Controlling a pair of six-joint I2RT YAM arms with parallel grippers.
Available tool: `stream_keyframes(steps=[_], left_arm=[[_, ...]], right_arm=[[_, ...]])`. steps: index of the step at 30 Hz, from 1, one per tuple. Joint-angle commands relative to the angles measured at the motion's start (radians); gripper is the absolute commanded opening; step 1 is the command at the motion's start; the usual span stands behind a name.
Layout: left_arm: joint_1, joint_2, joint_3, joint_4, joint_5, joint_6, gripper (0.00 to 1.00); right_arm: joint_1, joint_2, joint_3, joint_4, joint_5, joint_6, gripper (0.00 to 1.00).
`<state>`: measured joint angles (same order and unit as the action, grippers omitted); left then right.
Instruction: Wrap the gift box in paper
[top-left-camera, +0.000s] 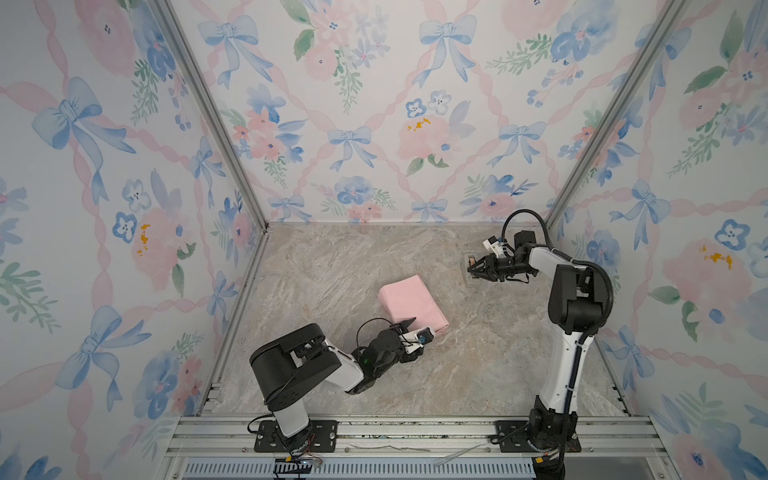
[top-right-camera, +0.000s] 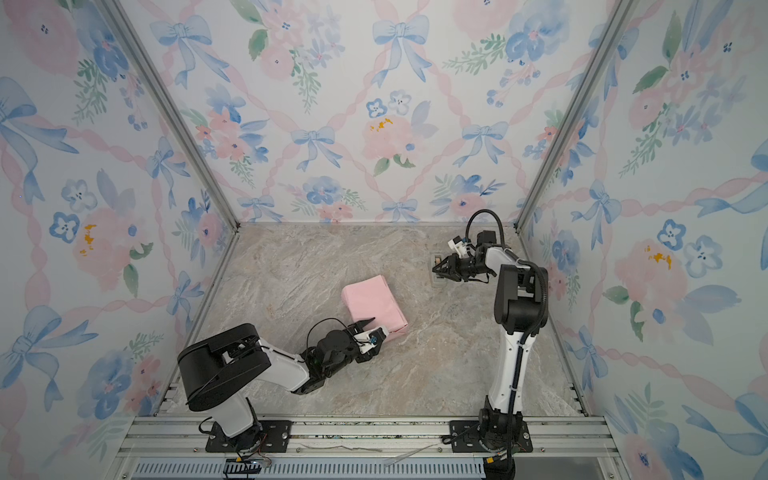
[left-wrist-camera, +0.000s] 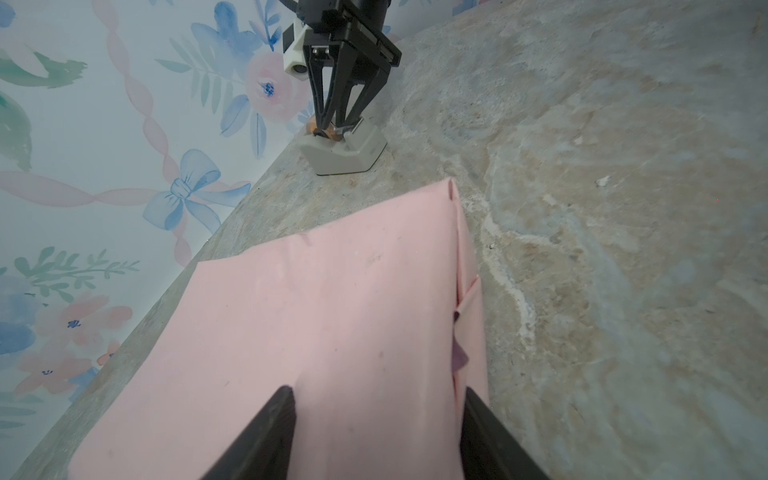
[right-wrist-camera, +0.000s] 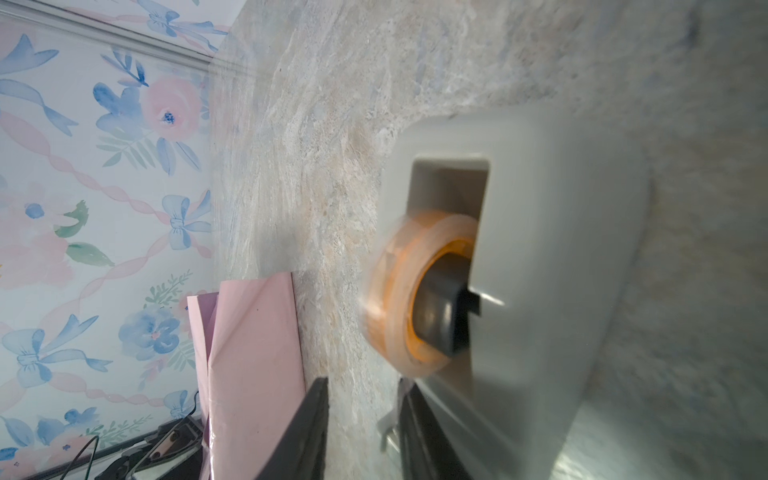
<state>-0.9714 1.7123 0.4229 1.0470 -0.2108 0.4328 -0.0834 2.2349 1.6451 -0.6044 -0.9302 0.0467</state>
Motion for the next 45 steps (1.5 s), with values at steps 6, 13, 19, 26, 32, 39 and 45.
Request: stream_keyframes(steps=[6,13,19,26,32,39,45], left_arm=[[0.017,0.029,-0.004,-0.081,0.007,-0.018,0.62],[0.016,0.027,-0.006,-0.082,0.002,-0.016,0.63],[0.016,0.027,-0.006,-0.082,0.002,-0.017,0.62],[0.016,0.021,-0.008,-0.081,-0.001,-0.014,0.62],[0.017,0.015,-0.010,-0.081,-0.002,-0.014,0.62],[0.017,0.009,-0.015,-0.082,-0.003,-0.012,0.62],[0.016,0.010,-0.013,-0.081,0.001,-0.012,0.62]], right_arm=[[-0.006,-0.004,-0.042,-0.004,0.053,0.042,0.19],[-0.010,-0.035,-0.069,0.072,-0.006,0.092,0.05],[-0.010,-0.092,-0.097,0.113,-0.031,0.127,0.00],[-0.018,-0.164,-0.138,0.158,-0.062,0.180,0.00],[-0.026,-0.216,-0.181,0.177,-0.065,0.219,0.00],[-0.042,-0.319,-0.317,0.211,-0.029,0.253,0.00],[-0.050,-0.449,-0.518,0.300,0.004,0.292,0.00]])
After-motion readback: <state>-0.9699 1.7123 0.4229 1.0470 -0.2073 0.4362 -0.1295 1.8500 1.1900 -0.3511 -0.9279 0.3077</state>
